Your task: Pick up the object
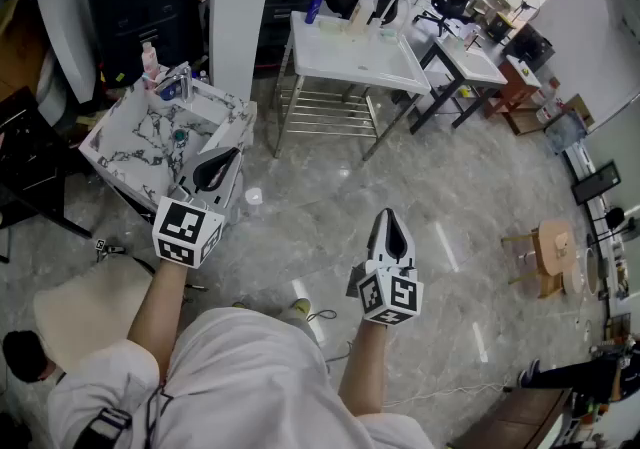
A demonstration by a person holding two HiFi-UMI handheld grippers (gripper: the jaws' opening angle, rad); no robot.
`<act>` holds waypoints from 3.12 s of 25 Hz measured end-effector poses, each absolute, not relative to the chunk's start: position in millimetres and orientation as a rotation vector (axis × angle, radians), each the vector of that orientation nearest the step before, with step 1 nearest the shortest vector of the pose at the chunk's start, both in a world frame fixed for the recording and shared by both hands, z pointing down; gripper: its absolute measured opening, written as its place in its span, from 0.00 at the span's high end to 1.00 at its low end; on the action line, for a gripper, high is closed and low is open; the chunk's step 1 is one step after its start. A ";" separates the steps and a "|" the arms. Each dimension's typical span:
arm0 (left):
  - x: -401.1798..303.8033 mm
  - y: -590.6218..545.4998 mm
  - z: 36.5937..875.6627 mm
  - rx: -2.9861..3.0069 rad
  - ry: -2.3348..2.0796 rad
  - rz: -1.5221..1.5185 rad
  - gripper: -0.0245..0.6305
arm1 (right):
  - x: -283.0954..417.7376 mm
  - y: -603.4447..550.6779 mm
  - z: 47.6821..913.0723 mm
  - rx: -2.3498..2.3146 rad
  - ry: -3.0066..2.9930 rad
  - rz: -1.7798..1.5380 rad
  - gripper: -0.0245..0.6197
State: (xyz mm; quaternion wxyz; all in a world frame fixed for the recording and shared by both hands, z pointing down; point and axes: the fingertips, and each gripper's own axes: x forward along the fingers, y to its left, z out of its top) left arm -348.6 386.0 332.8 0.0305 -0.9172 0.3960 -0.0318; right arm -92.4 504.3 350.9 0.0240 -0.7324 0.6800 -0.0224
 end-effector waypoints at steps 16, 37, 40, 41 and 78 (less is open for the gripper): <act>-335.8 388.7 343.6 -2.853 1.197 -0.150 0.93 | -94.1 506.6 360.9 -2.261 2.119 -0.098 0.95; -364.5 384.8 344.3 -2.875 1.198 -0.118 0.84 | -125.2 498.7 361.6 -2.210 2.153 -0.123 0.95; -360.2 381.3 347.0 -2.881 1.201 -0.118 0.84 | -122.2 495.7 364.9 -2.193 2.157 -0.146 0.95; -357.8 379.0 348.5 -2.882 1.204 -0.119 0.84 | -119.8 493.6 366.7 -2.191 2.158 -0.151 0.95; -101.7 100.5 367.0 -2.844 1.213 -0.324 0.84 | 128.0 186.5 392.1 -2.049 2.195 -0.259 0.95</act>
